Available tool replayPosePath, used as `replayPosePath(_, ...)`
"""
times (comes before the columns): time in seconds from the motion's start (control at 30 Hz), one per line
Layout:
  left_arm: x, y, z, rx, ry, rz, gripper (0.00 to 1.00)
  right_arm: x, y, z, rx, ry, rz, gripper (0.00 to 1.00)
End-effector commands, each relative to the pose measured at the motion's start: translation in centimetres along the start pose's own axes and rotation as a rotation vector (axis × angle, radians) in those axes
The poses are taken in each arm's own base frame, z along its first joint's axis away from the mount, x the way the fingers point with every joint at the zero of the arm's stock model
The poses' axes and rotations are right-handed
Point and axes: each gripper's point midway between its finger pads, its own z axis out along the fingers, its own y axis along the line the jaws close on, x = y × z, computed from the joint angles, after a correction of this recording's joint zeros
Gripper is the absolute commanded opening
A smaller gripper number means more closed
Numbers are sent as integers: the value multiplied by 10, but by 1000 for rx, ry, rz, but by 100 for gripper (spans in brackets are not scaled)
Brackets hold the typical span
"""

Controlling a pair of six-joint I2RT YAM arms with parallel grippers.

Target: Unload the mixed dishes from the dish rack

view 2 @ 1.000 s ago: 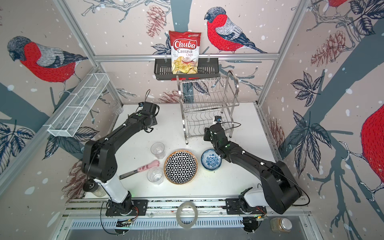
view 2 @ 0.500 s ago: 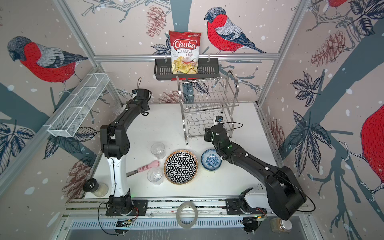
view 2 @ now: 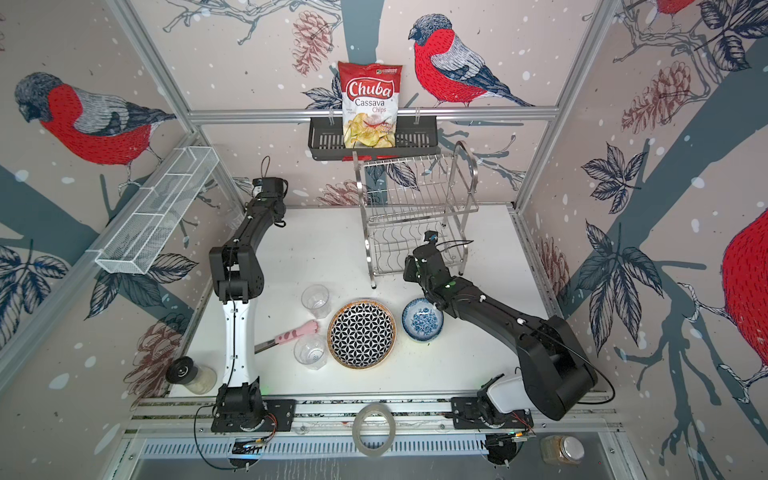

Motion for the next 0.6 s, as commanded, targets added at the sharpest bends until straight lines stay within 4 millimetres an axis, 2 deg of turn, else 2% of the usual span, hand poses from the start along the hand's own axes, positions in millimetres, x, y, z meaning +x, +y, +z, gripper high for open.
replayPosePath(0.0, -29, 2, 0, -22, -111, 4, 70, 10, 6, 9, 4, 54, -9, 49)
replayPosePath(0.13, -38, 7, 9, -33, -138, 3, 79, 21, 20, 23, 1, 107, -23, 48)
replayPosePath(0.27, -40, 22, 25, -48, -140, -26, 85, 35, 33, 33, 11, 162, -47, 46)
replayPosePath(0.4, -44, 37, 39, -48, -151, -51, 86, 48, 44, 34, 4, 180, -59, 46)
replayPosePath(0.57, -50, 47, 48, -31, -168, -77, 86, 54, 61, 37, -8, 201, -70, 45)
